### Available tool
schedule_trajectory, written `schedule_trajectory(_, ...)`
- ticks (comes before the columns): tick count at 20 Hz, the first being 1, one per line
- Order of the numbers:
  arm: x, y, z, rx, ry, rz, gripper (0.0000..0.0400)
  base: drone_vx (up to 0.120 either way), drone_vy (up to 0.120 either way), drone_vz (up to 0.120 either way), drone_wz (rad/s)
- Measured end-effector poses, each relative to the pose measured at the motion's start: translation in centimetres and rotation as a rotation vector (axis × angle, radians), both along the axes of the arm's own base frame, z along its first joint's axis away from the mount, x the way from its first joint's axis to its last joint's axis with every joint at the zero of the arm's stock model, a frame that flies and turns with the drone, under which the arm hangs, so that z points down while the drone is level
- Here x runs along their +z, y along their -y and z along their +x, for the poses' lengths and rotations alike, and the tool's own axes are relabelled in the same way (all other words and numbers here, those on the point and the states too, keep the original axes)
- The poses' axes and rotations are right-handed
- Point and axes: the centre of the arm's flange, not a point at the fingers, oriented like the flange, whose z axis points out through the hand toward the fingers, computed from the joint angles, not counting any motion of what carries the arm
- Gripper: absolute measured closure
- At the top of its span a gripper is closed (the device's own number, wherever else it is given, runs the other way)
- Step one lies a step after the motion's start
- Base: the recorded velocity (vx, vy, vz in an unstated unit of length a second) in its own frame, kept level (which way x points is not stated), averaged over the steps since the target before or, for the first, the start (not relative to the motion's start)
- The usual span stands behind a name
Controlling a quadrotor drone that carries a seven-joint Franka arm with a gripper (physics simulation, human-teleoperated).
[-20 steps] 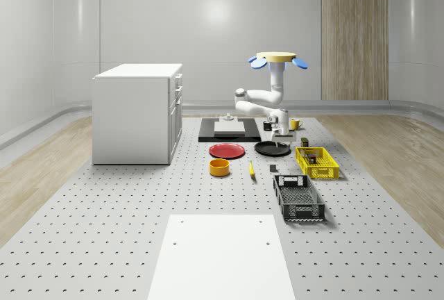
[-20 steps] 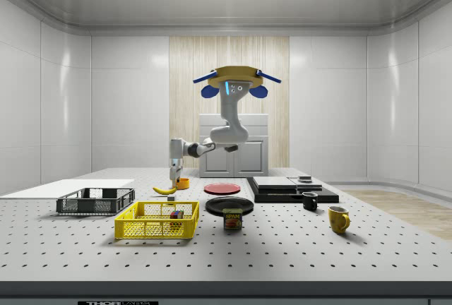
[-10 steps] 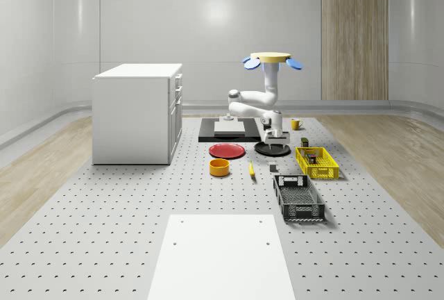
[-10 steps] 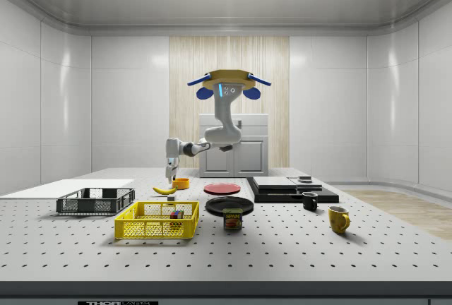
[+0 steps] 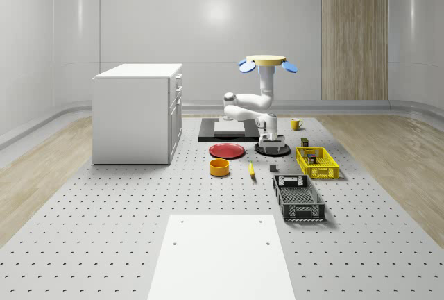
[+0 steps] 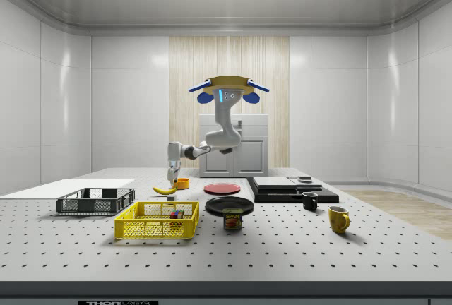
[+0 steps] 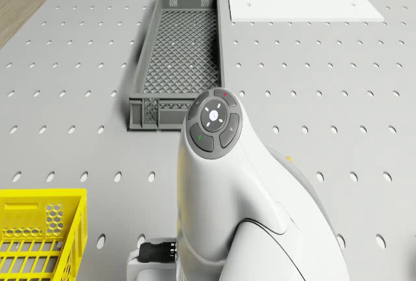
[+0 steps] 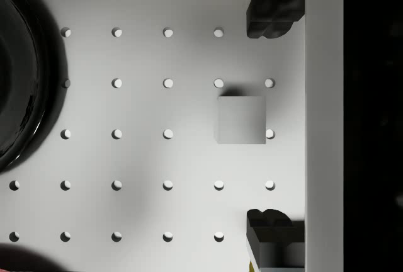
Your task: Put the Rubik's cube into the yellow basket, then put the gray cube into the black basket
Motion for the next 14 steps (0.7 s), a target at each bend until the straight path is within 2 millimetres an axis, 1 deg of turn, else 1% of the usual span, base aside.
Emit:
schedule_trajectory(7, 0.0, 0.0, 0.0, 0.000, 0.000, 0.000, 0.0000, 0.000, 0.000, -0.120, 0.000)
schedule_trajectory(8, 0.1, 0.0, 0.0, 0.000, 0.000, 0.000, 0.0000, 0.000, 0.000, -0.080, 0.000)
schedule_trajectory(11, 0.8, 0.0, 0.0, 0.000, 0.000, 0.000, 0.0000, 0.000, 0.000, 0.000, 0.000)
schedule_trajectory(14, 1.9, 0.0, 0.0, 0.000, 0.000, 0.000, 0.0000, 0.000, 0.000, 0.000, 0.000)
